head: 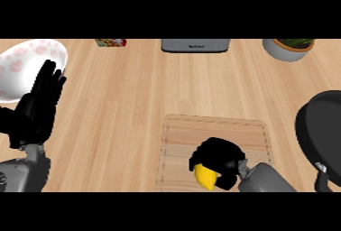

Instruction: Pick the lemon from the cutting board and place it in the pot

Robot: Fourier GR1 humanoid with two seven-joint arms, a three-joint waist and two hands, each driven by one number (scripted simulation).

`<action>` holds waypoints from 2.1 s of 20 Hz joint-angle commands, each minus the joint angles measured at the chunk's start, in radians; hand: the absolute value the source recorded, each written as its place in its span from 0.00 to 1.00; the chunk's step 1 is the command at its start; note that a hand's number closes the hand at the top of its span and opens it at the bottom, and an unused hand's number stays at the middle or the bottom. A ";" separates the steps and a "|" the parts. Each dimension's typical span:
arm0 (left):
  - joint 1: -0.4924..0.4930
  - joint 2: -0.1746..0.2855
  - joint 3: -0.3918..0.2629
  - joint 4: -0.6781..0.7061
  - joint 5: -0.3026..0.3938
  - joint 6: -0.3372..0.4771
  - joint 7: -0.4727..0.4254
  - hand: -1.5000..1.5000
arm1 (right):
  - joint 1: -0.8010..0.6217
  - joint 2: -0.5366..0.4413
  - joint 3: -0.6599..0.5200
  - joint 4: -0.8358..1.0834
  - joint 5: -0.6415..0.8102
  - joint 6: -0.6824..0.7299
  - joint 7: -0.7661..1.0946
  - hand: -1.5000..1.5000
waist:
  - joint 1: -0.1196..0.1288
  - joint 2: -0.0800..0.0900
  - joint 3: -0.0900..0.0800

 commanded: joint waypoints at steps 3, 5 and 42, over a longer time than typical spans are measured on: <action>0.033 -0.014 0.031 -0.001 0.009 -0.040 -0.026 0.50 | 0.008 0.027 0.005 0.073 0.088 -0.066 -0.107 1.00 | 0.000 0.000 0.000; -0.034 0.001 0.041 -0.035 0.003 -0.022 0.067 0.50 | 0.027 0.015 -0.016 0.029 0.084 -0.039 -0.124 1.00 | -0.002 0.000 0.000; -0.061 -0.033 0.025 0.003 -0.057 0.000 0.070 0.50 | -0.186 0.278 -0.579 -0.346 0.607 -0.698 1.411 1.00 | -0.014 -0.002 0.000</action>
